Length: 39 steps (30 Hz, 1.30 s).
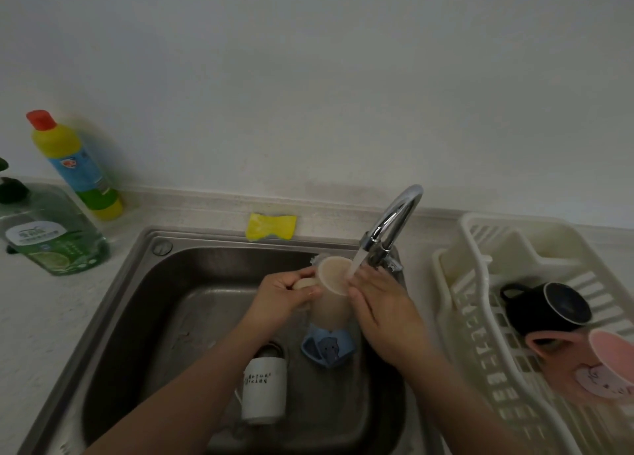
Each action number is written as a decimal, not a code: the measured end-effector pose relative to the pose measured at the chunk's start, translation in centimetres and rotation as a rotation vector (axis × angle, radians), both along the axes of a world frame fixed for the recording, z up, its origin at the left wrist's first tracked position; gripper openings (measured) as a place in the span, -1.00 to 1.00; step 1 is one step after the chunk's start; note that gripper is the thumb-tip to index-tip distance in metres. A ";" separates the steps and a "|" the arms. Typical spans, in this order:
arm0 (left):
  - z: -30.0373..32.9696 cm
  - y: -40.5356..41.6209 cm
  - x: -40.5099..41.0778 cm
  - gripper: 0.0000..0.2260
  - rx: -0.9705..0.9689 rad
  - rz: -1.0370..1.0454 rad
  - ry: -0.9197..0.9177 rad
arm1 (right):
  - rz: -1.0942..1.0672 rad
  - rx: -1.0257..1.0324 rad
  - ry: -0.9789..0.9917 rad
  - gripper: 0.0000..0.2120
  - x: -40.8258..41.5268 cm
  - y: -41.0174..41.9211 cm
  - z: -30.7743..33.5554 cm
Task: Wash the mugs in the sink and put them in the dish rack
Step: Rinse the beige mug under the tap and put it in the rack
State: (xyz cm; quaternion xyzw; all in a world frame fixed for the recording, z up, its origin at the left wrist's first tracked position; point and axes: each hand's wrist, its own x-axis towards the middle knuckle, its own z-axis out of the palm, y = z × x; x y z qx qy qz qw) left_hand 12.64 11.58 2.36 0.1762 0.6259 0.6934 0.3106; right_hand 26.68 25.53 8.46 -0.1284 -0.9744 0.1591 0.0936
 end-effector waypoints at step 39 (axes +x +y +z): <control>1.1 0.6 1.5 -0.65 -0.040 -0.078 -0.011 | -0.078 0.017 -0.016 -0.47 2.2 -0.3 -0.5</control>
